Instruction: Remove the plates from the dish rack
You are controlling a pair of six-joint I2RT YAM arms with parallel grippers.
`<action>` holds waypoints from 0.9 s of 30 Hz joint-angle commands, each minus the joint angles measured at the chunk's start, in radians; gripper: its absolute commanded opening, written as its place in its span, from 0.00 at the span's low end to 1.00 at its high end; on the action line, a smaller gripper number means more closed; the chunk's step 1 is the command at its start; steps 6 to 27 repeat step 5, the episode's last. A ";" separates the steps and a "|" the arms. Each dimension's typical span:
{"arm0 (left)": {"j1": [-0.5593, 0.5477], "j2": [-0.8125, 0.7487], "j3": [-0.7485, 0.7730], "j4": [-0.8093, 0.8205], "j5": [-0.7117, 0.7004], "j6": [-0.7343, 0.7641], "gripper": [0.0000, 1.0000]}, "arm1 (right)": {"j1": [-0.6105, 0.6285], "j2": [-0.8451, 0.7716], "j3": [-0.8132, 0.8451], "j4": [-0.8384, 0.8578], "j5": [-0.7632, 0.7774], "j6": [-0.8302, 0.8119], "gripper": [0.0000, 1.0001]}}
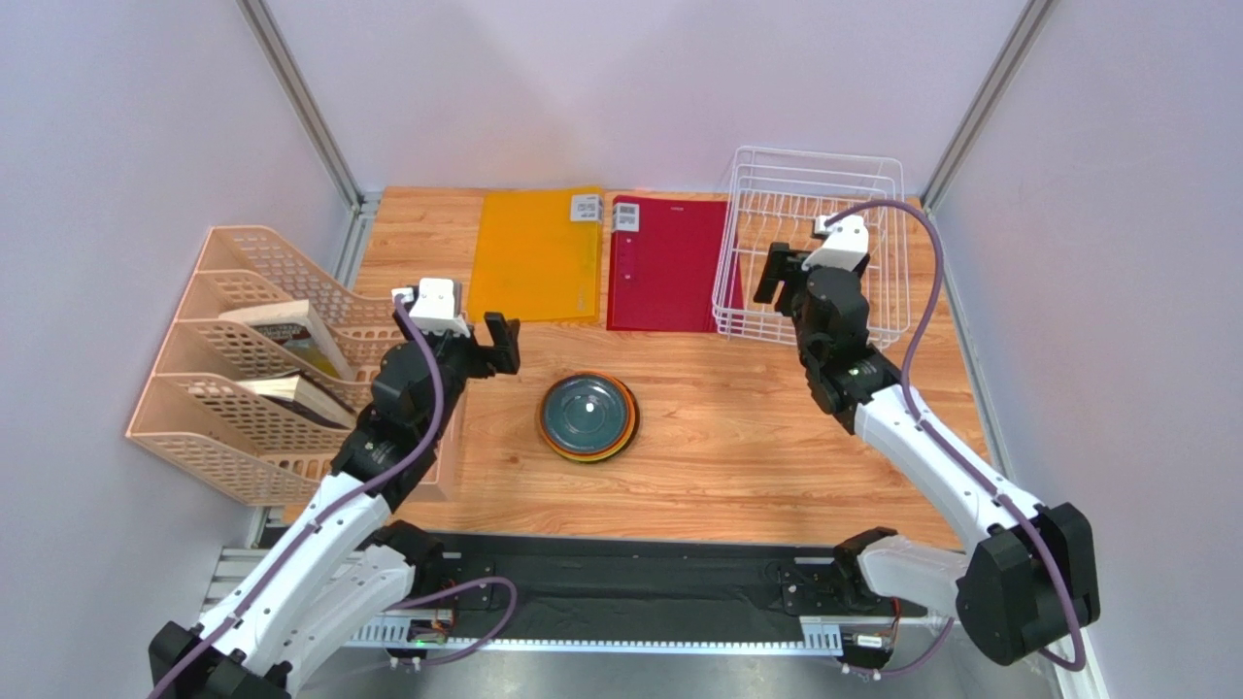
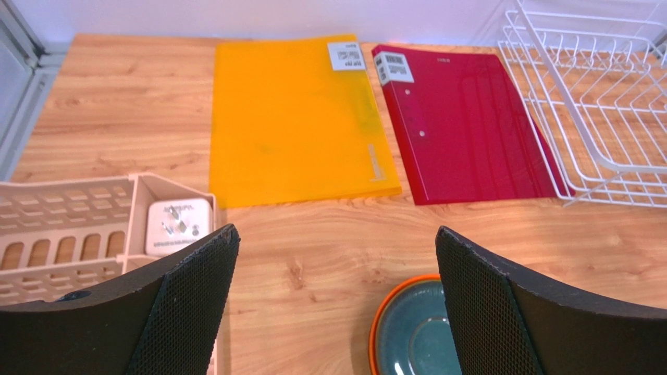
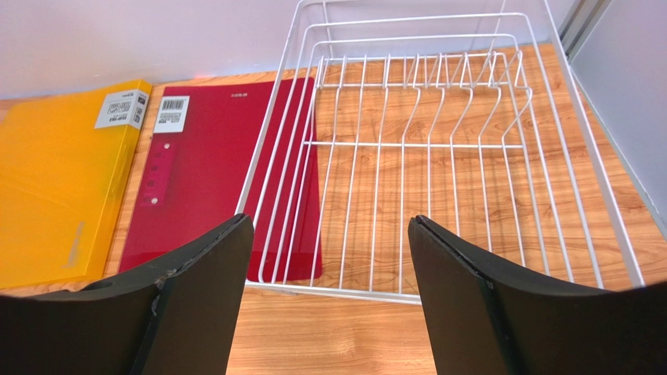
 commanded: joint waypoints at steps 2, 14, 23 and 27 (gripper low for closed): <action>0.002 0.026 0.059 0.033 -0.028 0.052 1.00 | -0.001 -0.057 -0.021 0.072 0.032 -0.024 0.78; 0.002 0.026 0.048 0.058 -0.020 0.043 1.00 | -0.003 -0.063 -0.033 0.086 0.041 -0.033 0.78; 0.002 0.026 0.048 0.058 -0.020 0.043 1.00 | -0.003 -0.063 -0.033 0.086 0.041 -0.033 0.78; 0.002 0.026 0.048 0.058 -0.020 0.043 1.00 | -0.003 -0.063 -0.033 0.086 0.041 -0.033 0.78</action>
